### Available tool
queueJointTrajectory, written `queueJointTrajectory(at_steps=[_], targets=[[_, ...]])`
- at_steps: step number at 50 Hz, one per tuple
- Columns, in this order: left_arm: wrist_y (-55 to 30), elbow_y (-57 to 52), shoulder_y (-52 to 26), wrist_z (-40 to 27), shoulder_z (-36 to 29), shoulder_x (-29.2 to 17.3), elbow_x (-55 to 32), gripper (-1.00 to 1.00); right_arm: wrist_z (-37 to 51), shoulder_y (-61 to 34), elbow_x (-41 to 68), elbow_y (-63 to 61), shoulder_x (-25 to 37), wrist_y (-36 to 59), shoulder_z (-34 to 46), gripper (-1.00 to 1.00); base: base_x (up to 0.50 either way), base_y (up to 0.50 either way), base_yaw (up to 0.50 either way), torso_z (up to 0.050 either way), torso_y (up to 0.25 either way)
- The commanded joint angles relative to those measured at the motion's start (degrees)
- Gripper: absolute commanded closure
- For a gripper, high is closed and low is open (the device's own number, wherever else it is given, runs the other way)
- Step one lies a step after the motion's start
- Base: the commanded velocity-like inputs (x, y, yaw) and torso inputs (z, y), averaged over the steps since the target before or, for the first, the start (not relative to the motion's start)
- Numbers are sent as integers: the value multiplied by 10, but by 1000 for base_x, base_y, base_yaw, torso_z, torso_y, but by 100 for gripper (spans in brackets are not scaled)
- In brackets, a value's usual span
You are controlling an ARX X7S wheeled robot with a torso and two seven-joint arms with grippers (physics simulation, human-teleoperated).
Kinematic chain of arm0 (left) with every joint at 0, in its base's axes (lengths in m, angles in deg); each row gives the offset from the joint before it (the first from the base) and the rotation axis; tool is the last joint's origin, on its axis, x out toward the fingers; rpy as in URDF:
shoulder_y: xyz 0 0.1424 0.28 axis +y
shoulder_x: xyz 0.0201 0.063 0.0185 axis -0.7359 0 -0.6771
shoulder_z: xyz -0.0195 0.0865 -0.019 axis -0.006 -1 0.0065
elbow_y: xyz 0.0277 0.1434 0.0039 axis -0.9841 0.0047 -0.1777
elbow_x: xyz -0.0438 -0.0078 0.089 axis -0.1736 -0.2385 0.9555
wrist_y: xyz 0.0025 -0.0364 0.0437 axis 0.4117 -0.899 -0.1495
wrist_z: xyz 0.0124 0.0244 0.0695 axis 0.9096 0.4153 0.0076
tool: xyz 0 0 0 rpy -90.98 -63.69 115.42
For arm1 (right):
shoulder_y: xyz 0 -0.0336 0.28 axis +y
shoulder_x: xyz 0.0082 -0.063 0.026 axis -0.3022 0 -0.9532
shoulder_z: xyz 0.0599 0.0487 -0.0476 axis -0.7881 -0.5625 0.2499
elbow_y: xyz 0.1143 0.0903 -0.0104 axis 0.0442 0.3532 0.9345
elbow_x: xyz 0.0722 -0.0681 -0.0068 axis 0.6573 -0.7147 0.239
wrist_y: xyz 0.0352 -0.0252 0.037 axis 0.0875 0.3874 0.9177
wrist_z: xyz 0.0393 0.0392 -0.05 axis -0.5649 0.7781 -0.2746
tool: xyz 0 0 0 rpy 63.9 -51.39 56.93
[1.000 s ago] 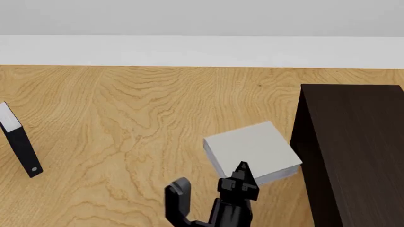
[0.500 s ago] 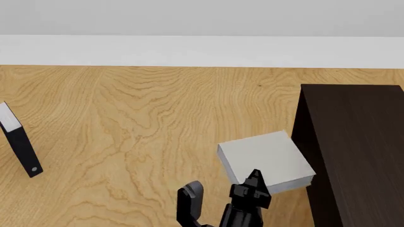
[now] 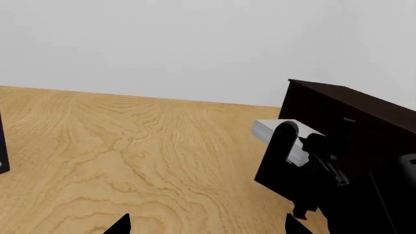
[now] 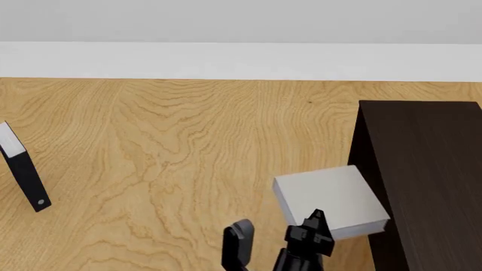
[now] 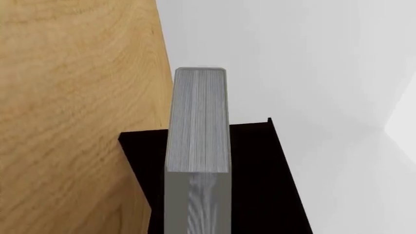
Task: Pick up the book on the right and place it on the cabinet shelf.
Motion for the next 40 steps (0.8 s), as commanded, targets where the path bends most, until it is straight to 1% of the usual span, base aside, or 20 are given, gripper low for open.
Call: queueJointTrajectory(at_steps=[1, 21, 40], targets=[[2, 3, -1, 0, -3, -1, -1, -100, 7, -1, -43, 13, -1, 37, 0, 100, 0, 0, 0, 0, 0], [7, 7, -1, 1, -5, -2, -5, -100, -10, 16, -46, 70, -12, 30, -7, 100, 0, 0, 0, 0, 1], [8, 6, -2, -3, -7, -5, -7, -100, -2, 28, -30, 100, 0, 16, -44, 100, 0, 0, 0, 1, 2]])
